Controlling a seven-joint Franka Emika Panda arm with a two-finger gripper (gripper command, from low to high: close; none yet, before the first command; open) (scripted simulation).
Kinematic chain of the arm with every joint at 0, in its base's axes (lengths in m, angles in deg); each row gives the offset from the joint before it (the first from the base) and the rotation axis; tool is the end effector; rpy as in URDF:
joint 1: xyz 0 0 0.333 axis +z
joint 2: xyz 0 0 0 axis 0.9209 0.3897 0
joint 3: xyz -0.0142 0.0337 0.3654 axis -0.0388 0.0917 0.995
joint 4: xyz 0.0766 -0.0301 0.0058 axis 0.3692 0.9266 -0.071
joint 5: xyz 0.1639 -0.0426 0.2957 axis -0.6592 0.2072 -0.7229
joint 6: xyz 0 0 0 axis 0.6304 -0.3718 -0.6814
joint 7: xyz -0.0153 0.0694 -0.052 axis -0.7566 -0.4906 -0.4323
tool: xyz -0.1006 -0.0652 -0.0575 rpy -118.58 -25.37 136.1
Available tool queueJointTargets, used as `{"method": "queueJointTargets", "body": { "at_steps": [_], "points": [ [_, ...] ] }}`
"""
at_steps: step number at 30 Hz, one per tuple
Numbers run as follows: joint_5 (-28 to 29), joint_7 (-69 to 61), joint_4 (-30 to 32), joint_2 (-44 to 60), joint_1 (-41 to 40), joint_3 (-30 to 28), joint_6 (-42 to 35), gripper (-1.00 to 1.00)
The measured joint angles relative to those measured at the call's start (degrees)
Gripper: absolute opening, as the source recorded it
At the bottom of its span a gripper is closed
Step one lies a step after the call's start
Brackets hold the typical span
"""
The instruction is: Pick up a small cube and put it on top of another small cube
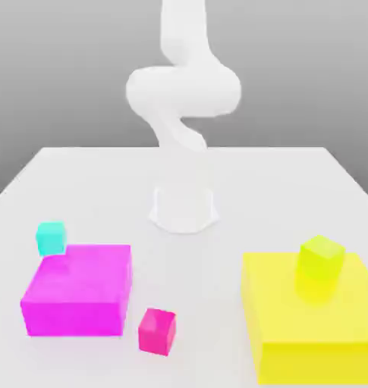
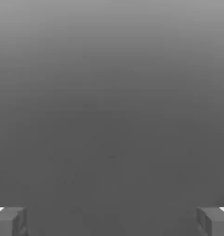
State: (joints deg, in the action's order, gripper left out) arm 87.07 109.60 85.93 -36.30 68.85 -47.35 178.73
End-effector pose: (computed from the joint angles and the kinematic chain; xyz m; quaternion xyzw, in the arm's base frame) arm 0.3030 -0.0062 0.6961 -0.8757 0.3196 -0.3377 0.1301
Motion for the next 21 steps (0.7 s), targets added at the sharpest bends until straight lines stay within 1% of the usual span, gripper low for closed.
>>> {"method": "queueJointTargets", "body": {
  "at_steps": [11,21],
  "points": [
    [1.4,-25.7,7.6,16.7,7.3,-9.0,9.6,0.00],
    [-1.1,-51.5,14.4,32.0,12.1,-16.0,18.2,0.00]
  ]
}}
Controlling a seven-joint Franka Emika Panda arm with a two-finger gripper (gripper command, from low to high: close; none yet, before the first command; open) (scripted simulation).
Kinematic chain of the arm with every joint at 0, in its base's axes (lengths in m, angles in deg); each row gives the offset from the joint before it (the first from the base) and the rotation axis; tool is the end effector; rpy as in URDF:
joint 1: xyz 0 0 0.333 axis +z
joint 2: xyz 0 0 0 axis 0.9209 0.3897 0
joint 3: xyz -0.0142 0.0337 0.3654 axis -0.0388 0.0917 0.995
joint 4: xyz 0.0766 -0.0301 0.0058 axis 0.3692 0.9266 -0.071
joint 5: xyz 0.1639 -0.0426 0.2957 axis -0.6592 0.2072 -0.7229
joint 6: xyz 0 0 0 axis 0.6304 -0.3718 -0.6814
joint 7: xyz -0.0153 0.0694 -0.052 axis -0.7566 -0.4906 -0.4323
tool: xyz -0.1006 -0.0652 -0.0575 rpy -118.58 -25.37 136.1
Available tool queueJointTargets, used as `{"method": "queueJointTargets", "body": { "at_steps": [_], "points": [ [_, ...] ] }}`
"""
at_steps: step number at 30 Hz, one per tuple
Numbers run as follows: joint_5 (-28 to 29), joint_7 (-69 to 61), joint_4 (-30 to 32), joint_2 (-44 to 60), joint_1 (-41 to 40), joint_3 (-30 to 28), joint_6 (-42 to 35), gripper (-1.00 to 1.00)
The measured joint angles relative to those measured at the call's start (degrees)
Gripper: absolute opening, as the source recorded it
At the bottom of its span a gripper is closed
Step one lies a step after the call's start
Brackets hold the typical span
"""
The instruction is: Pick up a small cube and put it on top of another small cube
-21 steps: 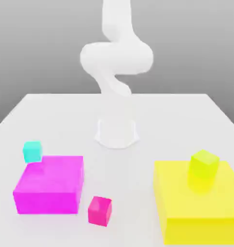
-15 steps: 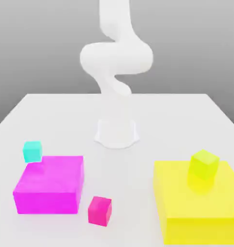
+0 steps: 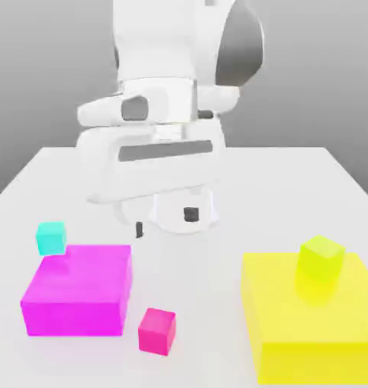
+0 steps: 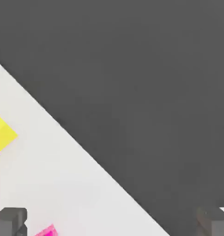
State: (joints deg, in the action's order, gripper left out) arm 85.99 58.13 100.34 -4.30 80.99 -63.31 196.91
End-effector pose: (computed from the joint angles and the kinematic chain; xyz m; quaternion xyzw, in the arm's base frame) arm 0.4178 -0.0307 0.4082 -0.9907 -0.0591 -0.1222 0.0127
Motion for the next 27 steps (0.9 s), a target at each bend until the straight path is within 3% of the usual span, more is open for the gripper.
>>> {"method": "queueJointTargets", "body": {
  "at_steps": [10,16,17,23,27],
  "points": [
    [-5.9,-27.5,6.4,15.9,-0.9,0.0,8.7,0.00],
    [-14.6,-35.8,4.6,28.0,-8.2,9.1,17.9,0.00],
    [-15.2,-36.3,4.3,29.1,-9.1,10.2,18.8,-1.00],
    [-15.6,-36.6,4.2,29.7,-9.4,10.6,19.1,-1.00],
    [-11.0,-33.1,5.5,23.9,-6.3,6.4,14.6,-1.00]
  ]
}}
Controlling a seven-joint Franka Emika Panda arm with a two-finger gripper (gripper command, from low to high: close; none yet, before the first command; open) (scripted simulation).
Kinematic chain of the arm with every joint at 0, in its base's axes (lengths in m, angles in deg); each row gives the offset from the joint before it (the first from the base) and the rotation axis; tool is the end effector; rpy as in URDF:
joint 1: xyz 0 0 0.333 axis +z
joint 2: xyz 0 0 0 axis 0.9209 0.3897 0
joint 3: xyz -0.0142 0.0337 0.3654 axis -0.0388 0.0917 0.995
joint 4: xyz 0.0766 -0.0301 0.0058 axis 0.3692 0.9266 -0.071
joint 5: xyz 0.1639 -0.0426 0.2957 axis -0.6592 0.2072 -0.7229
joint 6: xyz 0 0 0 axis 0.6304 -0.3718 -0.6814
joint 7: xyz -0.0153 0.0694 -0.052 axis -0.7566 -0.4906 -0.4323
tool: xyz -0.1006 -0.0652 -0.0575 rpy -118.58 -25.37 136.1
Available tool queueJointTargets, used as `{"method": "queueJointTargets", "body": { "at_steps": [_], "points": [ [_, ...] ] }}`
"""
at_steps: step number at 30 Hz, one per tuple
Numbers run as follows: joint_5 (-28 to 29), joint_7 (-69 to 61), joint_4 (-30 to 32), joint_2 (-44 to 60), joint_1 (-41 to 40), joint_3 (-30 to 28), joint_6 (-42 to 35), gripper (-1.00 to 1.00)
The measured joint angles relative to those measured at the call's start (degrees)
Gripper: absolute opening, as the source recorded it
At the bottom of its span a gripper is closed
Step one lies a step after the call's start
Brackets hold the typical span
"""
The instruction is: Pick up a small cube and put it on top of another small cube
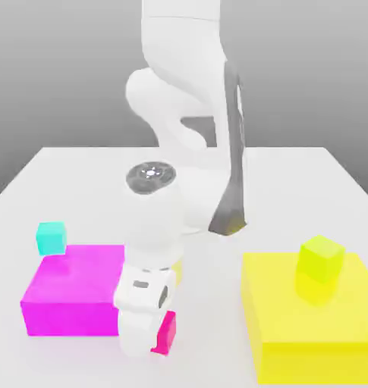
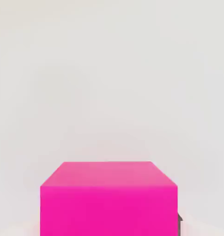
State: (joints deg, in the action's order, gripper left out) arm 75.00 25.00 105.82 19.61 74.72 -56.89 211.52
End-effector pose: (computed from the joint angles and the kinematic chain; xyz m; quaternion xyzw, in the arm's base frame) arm 0.4061 -0.0399 0.2338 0.9664 0.2570 -0.0007 0.0009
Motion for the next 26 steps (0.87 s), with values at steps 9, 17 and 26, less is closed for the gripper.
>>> {"method": "queueJointTargets", "body": {
  "at_steps": [9,17,26],
  "points": [
    [8.7,15.4,0.2,-16.0,12.6,3.0,-15.5,-1.00],
    [9.3,29.3,-2.0,-28.6,21.8,14.0,-30.1,-1.00],
    [9.7,32.2,0.4,-23.1,23.4,16.7,-22.3,1.00]
  ]
}}
